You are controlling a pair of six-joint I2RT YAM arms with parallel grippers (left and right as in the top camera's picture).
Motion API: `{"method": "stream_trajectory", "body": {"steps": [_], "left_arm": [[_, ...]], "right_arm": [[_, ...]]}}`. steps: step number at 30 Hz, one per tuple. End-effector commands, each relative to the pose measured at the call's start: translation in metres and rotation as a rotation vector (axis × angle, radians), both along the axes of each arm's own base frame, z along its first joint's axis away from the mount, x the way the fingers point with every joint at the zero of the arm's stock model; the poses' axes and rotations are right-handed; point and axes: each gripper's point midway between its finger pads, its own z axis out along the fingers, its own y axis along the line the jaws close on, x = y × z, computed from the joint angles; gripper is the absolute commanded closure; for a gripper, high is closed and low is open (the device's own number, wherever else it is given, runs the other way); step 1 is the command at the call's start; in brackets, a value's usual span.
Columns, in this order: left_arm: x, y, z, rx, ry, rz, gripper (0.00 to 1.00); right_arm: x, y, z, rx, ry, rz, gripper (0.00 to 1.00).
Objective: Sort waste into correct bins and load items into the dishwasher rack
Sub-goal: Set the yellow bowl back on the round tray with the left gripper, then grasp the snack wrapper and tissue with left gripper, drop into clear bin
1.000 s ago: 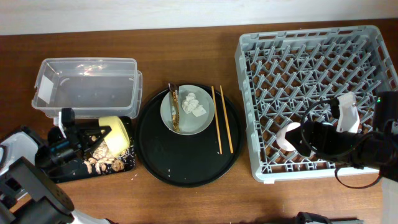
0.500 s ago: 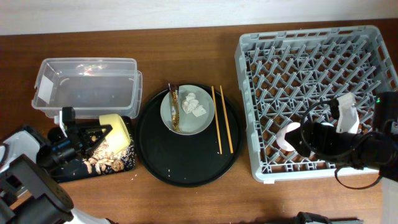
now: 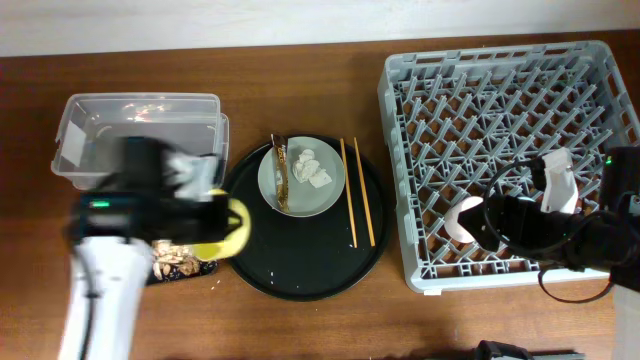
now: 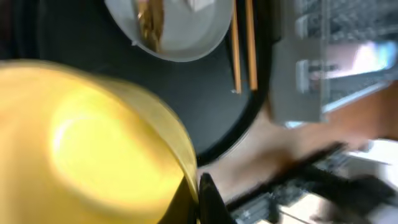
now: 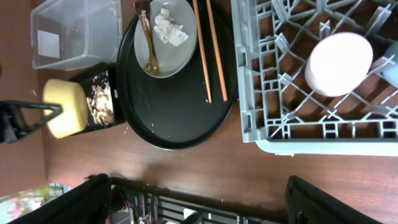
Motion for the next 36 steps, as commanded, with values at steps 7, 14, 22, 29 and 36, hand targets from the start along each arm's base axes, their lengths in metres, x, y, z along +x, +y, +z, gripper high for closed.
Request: {"method": "stream_trajectory", "body": {"steps": [7,14,22,29,36], "left_arm": [[-0.003,-0.078,-0.12,0.575,0.011,-0.078,0.93],[0.052,-0.07,-0.031,0.586,-0.172,0.022,0.01],[0.133,-0.068,-0.148,0.528,-0.062,-0.021,0.37],[0.129,-0.066,-0.152,0.558,-0.005,-0.044,1.0],[0.16,0.046,-0.002,0.582,-0.155,0.282,1.0]], "right_arm": [[0.0,0.002,0.003,-0.001,-0.02,0.021,0.11],[0.002,0.002,0.004,-0.003,-0.027,0.021,0.1],[0.002,0.002,0.004,-0.003,-0.027,0.021,0.11],[0.002,0.002,0.004,-0.002,-0.027,0.021,0.11],[0.002,0.002,0.004,-0.002,-0.027,0.021,0.11]]}}
